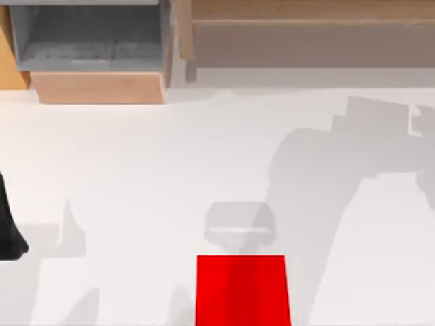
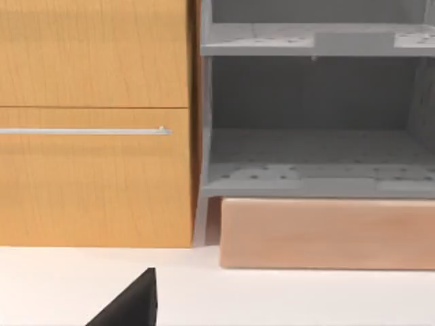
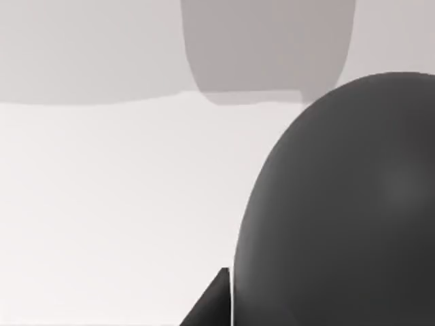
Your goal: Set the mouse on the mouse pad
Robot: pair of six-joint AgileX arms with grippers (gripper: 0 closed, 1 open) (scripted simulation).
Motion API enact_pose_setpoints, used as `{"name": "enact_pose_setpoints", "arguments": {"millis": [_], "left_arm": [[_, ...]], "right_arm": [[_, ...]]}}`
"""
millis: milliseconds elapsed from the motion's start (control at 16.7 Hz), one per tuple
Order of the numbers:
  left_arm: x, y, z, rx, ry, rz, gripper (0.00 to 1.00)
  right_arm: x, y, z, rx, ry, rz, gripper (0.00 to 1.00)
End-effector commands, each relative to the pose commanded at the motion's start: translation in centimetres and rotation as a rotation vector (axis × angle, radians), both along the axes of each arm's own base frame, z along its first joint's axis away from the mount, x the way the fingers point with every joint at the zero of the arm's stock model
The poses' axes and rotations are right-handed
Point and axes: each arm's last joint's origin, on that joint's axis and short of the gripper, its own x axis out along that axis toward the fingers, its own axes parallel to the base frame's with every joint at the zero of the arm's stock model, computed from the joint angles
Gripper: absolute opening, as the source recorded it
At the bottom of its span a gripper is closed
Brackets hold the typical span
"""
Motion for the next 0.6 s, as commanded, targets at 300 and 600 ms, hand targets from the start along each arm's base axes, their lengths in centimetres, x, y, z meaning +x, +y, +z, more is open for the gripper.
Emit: {"name": "enact_pose_setpoints", "arguments": {"millis": [300,600], "left_arm": [[0.0,0.0,0.0,0.000,0.000,0.000,1.00],[0.0,0.0,0.0,0.000,0.000,0.000,1.00]], "right_arm": [[0.7,7.2,0.0,-0.004,-0.007,0.230,0.00],[-2.0,21.7,-1.0,-0.001,0.014,0.699,0.00]]}}
